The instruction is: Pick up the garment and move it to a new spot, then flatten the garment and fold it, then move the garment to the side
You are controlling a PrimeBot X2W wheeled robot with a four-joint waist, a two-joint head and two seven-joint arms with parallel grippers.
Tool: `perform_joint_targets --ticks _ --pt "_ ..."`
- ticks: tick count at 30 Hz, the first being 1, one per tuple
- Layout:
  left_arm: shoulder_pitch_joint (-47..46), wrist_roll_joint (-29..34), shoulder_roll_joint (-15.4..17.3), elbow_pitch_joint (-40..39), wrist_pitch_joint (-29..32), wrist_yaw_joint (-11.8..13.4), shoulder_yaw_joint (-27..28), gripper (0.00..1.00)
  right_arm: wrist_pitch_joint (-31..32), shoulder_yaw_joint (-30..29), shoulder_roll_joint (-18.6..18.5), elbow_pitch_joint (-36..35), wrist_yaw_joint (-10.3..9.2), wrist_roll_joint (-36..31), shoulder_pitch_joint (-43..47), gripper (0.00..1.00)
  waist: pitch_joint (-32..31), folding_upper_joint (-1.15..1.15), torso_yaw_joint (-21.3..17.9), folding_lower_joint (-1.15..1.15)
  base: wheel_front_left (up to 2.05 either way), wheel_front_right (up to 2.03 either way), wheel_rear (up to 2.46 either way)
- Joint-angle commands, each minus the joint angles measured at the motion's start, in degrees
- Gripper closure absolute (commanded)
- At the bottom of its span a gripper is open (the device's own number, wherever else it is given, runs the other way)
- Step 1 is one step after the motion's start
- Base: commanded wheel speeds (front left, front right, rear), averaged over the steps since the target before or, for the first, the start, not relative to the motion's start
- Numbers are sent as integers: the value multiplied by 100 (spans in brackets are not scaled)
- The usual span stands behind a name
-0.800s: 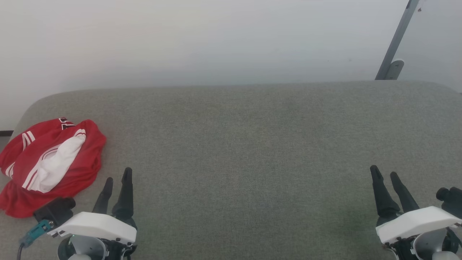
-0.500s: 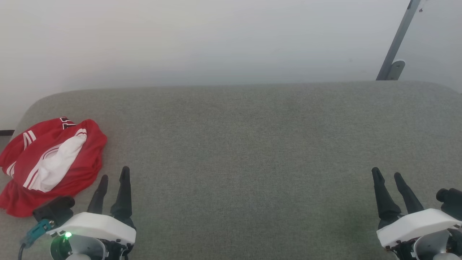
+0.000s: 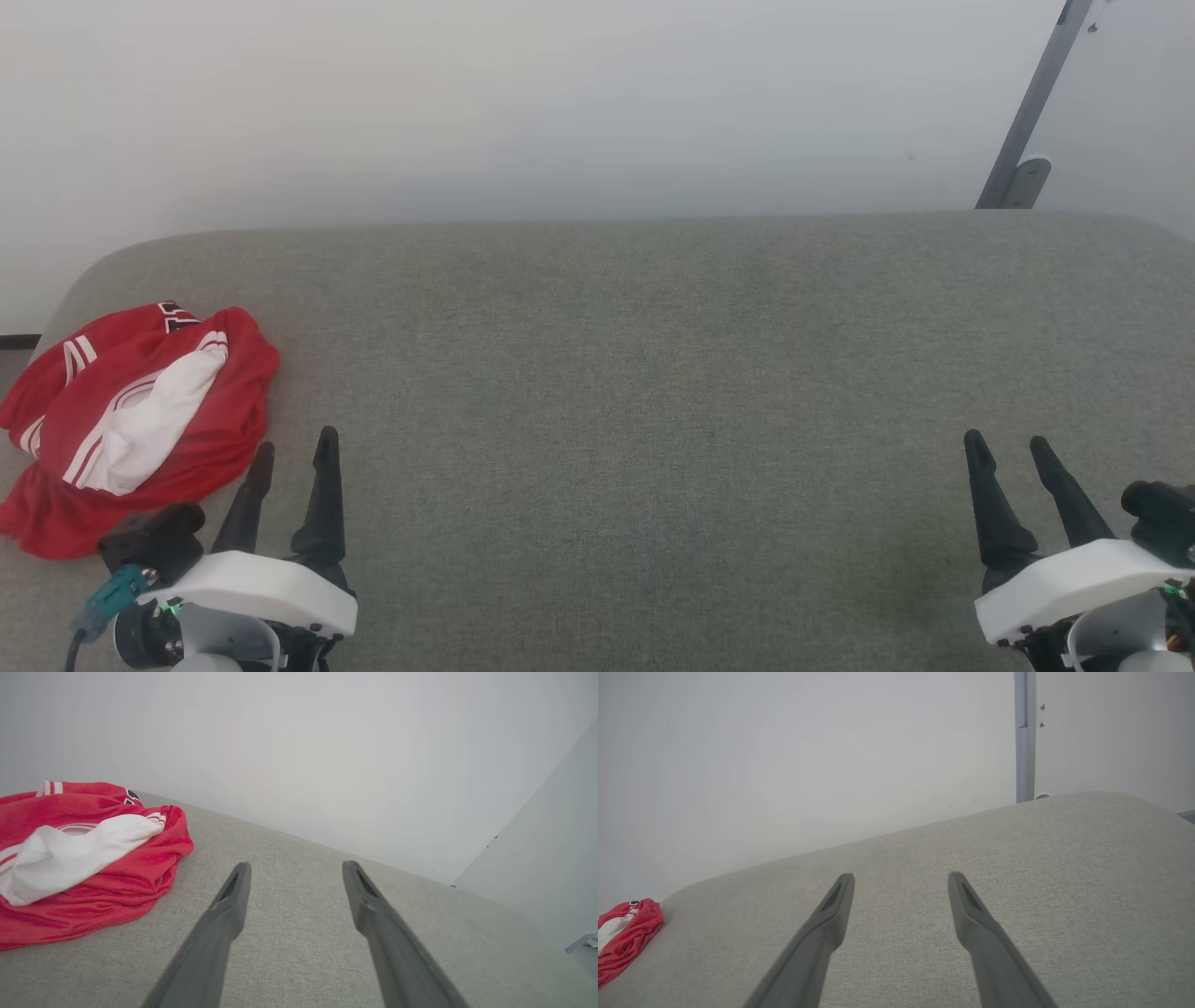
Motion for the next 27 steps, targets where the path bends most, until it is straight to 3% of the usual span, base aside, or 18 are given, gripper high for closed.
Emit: perform_joint_targets --ticks 1,27 --pt "-34 143 2 -51 -49 -33 25 0 -55 19 -27 -94 3 -128 29 0 0 0 1 0 0 0 0" --pt "-90 1409 -4 -27 -368 -92 24 0 -168 48 -117 -402 3 -1426 140 0 12 0 61 0 0 0 0"
